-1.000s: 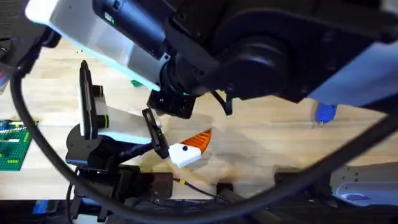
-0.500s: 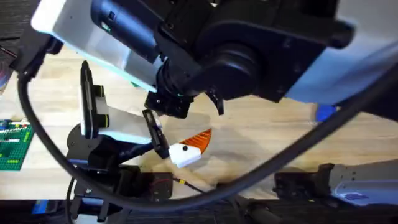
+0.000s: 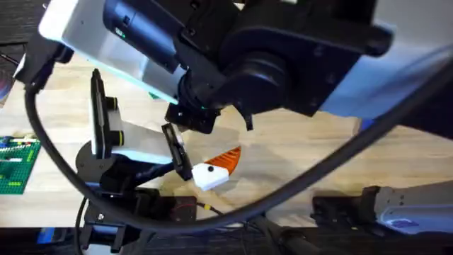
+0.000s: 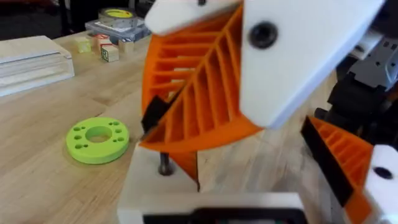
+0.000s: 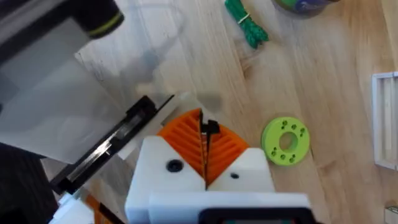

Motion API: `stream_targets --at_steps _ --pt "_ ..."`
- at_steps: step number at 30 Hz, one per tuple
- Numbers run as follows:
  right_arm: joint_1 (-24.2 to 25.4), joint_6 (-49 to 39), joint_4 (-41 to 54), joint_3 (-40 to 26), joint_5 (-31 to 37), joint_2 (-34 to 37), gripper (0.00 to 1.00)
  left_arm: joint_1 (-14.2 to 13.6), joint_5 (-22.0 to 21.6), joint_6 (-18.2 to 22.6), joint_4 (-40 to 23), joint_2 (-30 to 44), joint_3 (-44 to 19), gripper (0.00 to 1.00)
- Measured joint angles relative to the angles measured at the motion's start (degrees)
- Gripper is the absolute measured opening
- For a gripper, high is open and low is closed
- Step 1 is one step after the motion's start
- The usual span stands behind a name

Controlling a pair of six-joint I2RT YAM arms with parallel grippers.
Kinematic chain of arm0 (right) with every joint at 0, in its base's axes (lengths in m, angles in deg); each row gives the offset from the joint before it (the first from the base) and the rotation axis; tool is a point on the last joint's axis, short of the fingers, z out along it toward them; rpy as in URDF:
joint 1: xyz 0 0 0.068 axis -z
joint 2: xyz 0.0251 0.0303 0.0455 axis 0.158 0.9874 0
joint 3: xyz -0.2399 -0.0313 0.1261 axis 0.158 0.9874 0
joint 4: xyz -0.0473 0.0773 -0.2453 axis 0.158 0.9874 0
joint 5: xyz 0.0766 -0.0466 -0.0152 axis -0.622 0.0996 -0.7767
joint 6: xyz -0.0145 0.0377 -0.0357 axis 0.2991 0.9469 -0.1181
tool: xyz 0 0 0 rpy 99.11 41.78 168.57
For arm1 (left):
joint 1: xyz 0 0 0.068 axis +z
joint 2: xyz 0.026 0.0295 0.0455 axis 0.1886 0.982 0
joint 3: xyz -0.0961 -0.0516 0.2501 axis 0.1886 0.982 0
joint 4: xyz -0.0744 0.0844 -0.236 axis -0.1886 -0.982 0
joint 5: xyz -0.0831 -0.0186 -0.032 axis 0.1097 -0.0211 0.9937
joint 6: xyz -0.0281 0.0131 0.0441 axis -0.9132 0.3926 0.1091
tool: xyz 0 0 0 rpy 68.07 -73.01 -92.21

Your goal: Pick up the gripper from the table and insert it into the empty holder that is missing its gripper. Then pick up a screw, insert it into the mounting hole, and use the screwdriver to tighten it. Finally, clean up the table by picking up the vegetable and placing it into the bucket.

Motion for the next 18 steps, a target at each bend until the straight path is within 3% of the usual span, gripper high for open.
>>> stream_targets --at_steps 18 --pt "0.00 1.35 0.67 0.00 0.00 0.02 0.007 -0.01 0.02 -0.02 -0.09 0.00 0.00 0.993"
